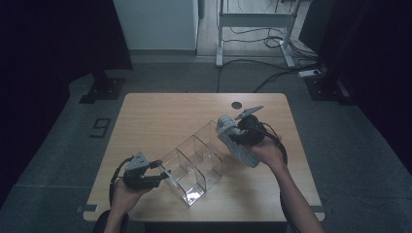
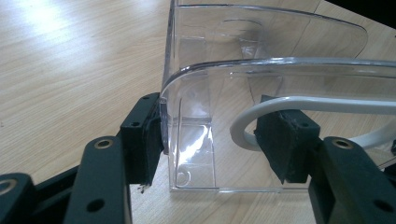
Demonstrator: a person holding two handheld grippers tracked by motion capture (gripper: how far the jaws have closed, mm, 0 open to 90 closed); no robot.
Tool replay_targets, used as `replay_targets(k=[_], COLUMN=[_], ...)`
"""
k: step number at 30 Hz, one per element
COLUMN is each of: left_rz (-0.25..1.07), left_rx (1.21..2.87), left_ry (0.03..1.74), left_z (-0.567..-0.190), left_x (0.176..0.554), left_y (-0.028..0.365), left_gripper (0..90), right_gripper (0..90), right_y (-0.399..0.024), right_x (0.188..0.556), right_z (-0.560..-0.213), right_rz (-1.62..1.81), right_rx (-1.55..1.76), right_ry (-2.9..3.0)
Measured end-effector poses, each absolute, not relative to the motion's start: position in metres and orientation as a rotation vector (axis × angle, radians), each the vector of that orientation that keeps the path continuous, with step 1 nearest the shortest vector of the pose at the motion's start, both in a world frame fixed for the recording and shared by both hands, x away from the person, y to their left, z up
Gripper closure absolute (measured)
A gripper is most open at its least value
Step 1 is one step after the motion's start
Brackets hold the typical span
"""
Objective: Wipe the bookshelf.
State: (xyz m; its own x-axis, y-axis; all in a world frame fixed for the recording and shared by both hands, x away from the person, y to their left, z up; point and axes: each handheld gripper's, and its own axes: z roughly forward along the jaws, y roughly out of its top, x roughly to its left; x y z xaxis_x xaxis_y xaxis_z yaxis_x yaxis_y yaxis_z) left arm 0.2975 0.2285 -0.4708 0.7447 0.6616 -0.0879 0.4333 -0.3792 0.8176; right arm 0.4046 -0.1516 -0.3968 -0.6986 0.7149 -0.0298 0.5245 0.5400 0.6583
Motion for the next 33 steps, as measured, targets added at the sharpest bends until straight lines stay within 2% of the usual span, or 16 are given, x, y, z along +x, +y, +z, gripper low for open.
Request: replay_targets(k=[18, 33], left_rz=[0.32, 0.316], left_rx=[2.034, 2.039], left_ry=[0.825, 0.814], left_z=[-0.47, -0.47], left_x=[0.297, 0.295], left_y=[0.227, 0.225], left_gripper=[42.2, 41.8], right_gripper=[63.4, 63.9], right_y=[-0.171, -0.173], right_x=[0.378, 0.38], right_z=[-0.412, -0.433], right_rz=[0.913, 0.925], right_rx=[1.053, 1.106], right_ry=[2.464, 2.464])
